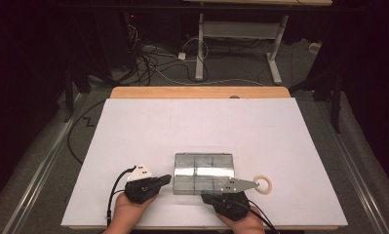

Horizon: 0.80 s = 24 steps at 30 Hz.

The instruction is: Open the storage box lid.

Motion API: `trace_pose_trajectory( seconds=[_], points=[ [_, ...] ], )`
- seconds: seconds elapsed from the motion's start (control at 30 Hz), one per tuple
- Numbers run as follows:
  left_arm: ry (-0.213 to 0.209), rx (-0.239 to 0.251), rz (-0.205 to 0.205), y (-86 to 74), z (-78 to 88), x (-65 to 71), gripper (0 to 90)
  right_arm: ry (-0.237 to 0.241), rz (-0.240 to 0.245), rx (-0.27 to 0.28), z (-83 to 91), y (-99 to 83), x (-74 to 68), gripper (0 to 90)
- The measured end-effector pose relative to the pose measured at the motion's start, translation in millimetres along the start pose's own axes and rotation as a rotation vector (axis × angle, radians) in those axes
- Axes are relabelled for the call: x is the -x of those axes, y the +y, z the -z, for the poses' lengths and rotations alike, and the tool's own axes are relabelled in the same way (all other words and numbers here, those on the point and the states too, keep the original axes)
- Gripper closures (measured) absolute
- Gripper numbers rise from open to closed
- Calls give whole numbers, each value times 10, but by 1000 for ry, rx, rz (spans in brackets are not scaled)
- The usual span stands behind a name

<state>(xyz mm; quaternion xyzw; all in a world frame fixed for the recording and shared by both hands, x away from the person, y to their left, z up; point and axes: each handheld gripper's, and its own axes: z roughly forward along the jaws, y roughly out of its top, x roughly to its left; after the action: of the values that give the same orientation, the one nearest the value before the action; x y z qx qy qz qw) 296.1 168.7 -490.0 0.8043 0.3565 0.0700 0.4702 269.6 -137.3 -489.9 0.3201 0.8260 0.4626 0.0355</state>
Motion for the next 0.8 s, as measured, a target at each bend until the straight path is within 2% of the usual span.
trace_pose_trajectory(
  seconds=[0.47, 0.8],
  points=[
    [1, -2, -1, 1, -1, 2, 879, 10, 2, 19, 18, -7, 4, 900],
    [1, -1, -2, 1, 0, 3, 879, 2, -7, 4, 4, -1, 8, 900]
  ],
)
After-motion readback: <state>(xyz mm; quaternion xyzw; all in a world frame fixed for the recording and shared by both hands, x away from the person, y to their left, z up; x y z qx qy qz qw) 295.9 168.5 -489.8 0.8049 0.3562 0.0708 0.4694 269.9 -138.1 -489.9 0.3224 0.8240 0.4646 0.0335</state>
